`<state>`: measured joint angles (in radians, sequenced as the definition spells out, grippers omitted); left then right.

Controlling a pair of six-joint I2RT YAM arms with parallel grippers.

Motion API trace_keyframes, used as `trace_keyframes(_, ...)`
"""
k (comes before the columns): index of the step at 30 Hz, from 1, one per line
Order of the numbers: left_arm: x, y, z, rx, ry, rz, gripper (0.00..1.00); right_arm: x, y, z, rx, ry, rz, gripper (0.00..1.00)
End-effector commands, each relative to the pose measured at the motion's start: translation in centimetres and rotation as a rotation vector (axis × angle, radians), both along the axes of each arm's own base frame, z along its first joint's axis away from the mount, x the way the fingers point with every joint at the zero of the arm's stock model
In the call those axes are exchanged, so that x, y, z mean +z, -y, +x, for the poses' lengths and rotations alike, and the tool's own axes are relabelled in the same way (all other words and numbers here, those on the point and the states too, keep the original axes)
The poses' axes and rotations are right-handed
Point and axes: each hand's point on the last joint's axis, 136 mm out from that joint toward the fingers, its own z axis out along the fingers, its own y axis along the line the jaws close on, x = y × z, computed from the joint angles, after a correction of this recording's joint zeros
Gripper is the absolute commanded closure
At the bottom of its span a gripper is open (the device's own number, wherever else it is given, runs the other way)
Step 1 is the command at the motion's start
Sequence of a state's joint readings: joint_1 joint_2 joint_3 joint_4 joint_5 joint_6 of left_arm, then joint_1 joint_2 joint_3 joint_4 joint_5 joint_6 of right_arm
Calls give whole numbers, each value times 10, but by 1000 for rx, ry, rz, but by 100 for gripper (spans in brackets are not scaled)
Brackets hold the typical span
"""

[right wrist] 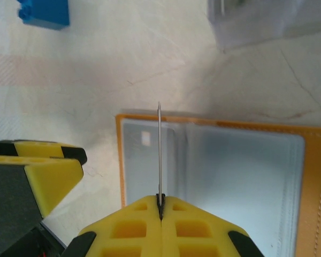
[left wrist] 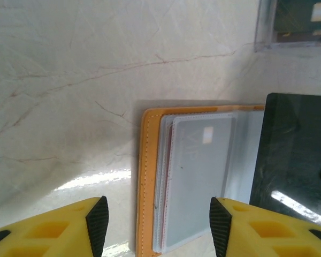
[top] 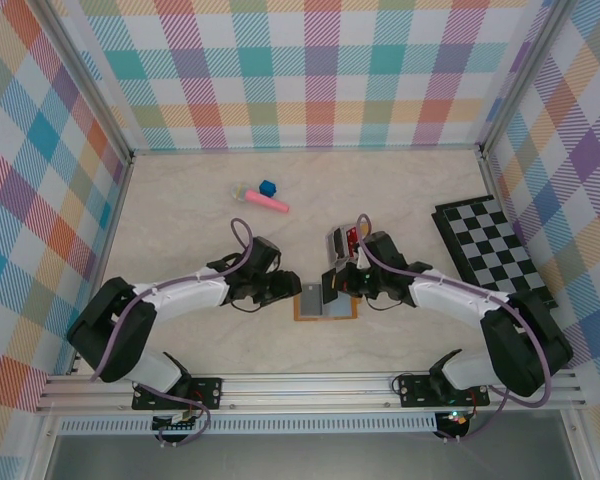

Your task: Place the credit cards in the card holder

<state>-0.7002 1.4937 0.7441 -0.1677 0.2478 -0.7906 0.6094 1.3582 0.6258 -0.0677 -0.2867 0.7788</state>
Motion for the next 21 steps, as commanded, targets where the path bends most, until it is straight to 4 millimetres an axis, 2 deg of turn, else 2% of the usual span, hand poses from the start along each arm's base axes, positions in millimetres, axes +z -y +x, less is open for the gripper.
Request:
trace_keyframes(1,-2,16,-2,-57,-14,-39,46,6,-10,2,10,29,77,100)
trace_keyframes(6,-10,21,-3,-66,-47,-49,49,-6,-10,-3,19,25,78,100)
trace_keyframes(15,-24,18,-7,-61,-85,-27,61,-29,-10,-17,32,-7,48,100)
trace_keyframes(21,-29,19,-9,-64,-101,-22,68,-36,-5,-23,2,-3,34,100)
